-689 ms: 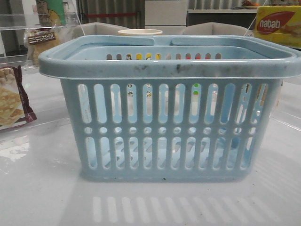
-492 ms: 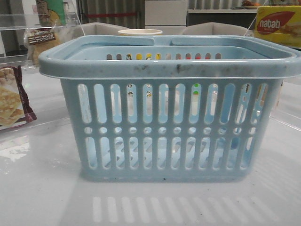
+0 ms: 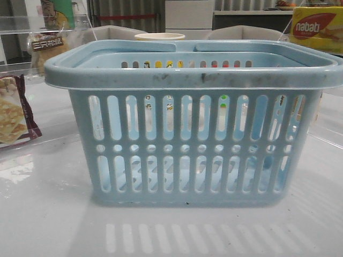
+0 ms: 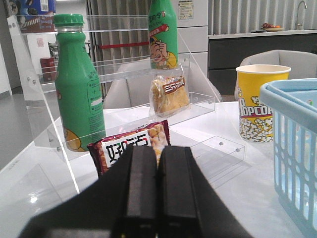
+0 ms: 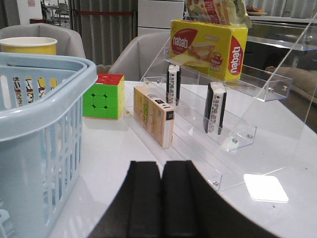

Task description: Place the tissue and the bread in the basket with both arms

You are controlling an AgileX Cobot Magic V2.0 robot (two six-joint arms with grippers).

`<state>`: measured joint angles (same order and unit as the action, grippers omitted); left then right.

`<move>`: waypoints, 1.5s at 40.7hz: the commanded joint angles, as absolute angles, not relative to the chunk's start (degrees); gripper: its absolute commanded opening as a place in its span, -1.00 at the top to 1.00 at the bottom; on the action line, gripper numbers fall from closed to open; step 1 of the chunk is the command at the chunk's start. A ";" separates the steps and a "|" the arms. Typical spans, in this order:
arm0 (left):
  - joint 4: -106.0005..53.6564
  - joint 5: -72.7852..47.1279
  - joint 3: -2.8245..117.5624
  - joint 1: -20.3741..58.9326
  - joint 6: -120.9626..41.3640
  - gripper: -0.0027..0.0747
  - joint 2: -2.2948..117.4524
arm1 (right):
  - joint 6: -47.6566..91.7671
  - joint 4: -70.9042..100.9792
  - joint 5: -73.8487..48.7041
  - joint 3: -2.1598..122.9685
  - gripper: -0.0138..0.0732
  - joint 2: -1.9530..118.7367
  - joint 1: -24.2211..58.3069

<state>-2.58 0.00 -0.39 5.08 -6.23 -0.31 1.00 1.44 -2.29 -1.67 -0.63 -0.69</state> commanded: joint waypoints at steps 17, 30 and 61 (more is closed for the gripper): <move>-3.08 3.33 12.96 5.60 -5.62 0.70 -0.42 | 1.30 1.70 -3.20 12.14 0.55 -1.03 -0.81; -3.08 -14.15 37.36 5.60 -5.62 0.70 13.30 | 1.30 1.65 -18.22 34.27 0.55 12.05 -0.81; -3.11 -42.54 41.92 5.60 -5.62 0.70 32.62 | 1.30 1.65 -44.97 38.72 0.55 33.05 -0.81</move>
